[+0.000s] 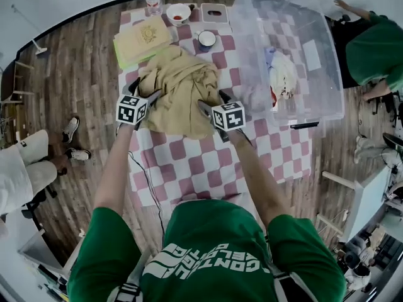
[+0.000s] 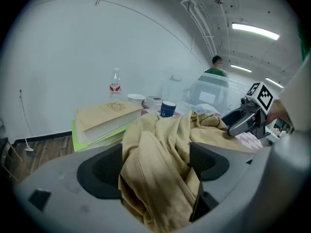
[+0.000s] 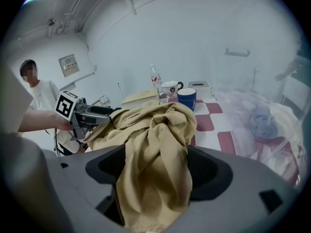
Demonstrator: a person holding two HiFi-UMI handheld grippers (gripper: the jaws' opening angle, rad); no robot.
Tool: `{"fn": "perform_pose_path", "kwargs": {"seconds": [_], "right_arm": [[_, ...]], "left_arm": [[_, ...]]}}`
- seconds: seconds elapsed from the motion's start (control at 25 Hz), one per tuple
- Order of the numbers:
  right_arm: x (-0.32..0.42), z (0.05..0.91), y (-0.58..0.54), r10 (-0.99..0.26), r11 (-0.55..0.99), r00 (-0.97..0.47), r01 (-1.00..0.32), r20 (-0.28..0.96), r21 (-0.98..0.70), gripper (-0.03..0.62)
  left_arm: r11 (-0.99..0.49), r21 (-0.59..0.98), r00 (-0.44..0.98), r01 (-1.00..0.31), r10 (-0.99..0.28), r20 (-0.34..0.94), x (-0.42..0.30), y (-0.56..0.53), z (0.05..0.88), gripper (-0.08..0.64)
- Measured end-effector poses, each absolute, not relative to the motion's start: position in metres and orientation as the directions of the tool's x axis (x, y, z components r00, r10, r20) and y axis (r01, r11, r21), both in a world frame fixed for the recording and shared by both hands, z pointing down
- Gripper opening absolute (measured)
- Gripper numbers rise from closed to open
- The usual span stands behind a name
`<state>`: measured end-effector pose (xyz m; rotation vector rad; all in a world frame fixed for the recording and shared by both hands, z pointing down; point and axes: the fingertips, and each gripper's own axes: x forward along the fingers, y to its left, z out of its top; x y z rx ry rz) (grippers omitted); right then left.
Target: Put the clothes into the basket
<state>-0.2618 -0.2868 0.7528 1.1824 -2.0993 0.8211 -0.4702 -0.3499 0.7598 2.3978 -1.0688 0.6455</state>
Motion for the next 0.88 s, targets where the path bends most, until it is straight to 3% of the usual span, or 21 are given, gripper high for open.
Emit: {"fn": "perform_pose_path", "kwargs": {"seconds": [0.32, 0.68, 0.88], "right_arm": [[-0.275, 0.81, -0.289, -0.451, 0.349, -0.426, -0.893, 0.784, -0.284, 0.382], [-0.281, 0.829, -0.294, -0.423, 0.31, -0.452, -0.886, 0.785, -0.344, 0.379], [-0.286, 0.824, -0.289, -0.411, 0.314, -0.472, -0.876, 0.78, -0.365, 0.33]], "left_arm": [[-0.576, 0.266, 0.587, -0.773, -0.492, 0.643, -0.466, -0.364, 0.814, 0.426], [-0.591, 0.225, 0.564, -0.775, -0.485, 0.668, -0.459, -0.365, 0.825, 0.425], [-0.593, 0.235, 0.569, -0.771, -0.474, 0.672, -0.453, -0.358, 0.823, 0.366]]}}
